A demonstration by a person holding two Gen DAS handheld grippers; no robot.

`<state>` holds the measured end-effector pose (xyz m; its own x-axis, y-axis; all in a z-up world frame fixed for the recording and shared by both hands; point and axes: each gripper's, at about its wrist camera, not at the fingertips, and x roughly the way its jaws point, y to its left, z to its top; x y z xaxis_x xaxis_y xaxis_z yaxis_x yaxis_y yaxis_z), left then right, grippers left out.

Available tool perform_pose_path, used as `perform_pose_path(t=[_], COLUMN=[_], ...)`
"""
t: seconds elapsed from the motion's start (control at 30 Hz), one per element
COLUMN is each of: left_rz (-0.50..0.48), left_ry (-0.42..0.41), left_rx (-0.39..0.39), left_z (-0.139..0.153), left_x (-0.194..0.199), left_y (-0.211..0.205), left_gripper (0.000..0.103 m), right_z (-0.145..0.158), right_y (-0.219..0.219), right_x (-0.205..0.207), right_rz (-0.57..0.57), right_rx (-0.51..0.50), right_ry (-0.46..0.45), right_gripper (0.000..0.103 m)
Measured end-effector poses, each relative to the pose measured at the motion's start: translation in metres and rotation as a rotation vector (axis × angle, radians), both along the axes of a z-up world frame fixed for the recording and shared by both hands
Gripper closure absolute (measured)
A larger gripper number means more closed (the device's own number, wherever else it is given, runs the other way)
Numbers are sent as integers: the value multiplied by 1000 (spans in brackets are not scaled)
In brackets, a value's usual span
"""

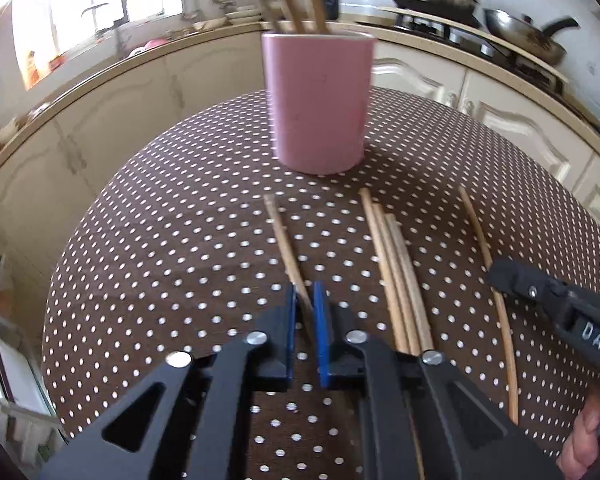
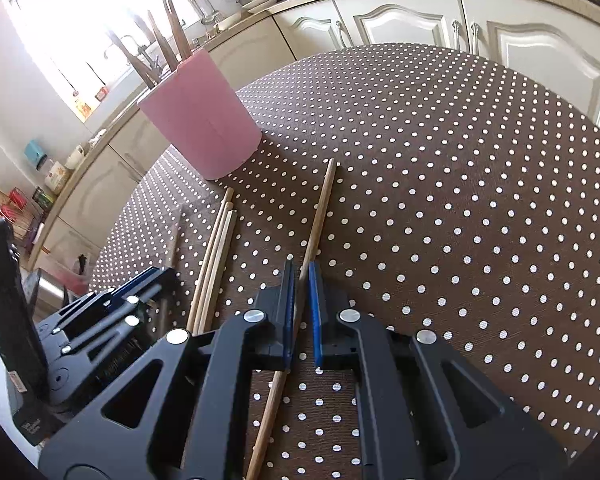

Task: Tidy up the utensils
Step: 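Close the right tool on a chopstick while the left tool grasps another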

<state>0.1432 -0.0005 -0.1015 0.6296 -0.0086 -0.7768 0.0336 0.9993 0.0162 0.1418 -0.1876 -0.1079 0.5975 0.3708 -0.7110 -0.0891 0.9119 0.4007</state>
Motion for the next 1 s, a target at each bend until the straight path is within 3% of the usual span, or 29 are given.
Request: perform_pose_path(t=[0.27, 0.53, 0.7, 0.77, 0.8, 0.83, 1.0], left_rz=[5, -19, -35, -45, -54, -60, -85], left_ry=[-24, -92, -69, -66, -65, -65, -65], left_rx=[-94, -151, -179, -190, -197, -203, -236], left_z=[3, 17, 11, 10, 9, 9, 7], left_x=[-5, -17, -17, -16, -16, -16, -15], left_y=[19, 29, 30, 27, 27, 26, 24], left_gripper=[96, 96, 96, 96, 96, 96, 96], right_z=[15, 33, 26, 23, 23, 23, 21], right_y=[32, 30, 44, 45, 46, 45, 51], right_x=[-8, -15, -8, -5, -5, -6, -4], right_rz=[43, 29, 35, 34, 23, 12, 0], right_rx=[-125, -159, -307, -323, -324, -326, -363], right_ry=[-71, -122, -66, -38, -35, -47, -41], right_gripper=[96, 96, 94, 80, 52, 36, 39])
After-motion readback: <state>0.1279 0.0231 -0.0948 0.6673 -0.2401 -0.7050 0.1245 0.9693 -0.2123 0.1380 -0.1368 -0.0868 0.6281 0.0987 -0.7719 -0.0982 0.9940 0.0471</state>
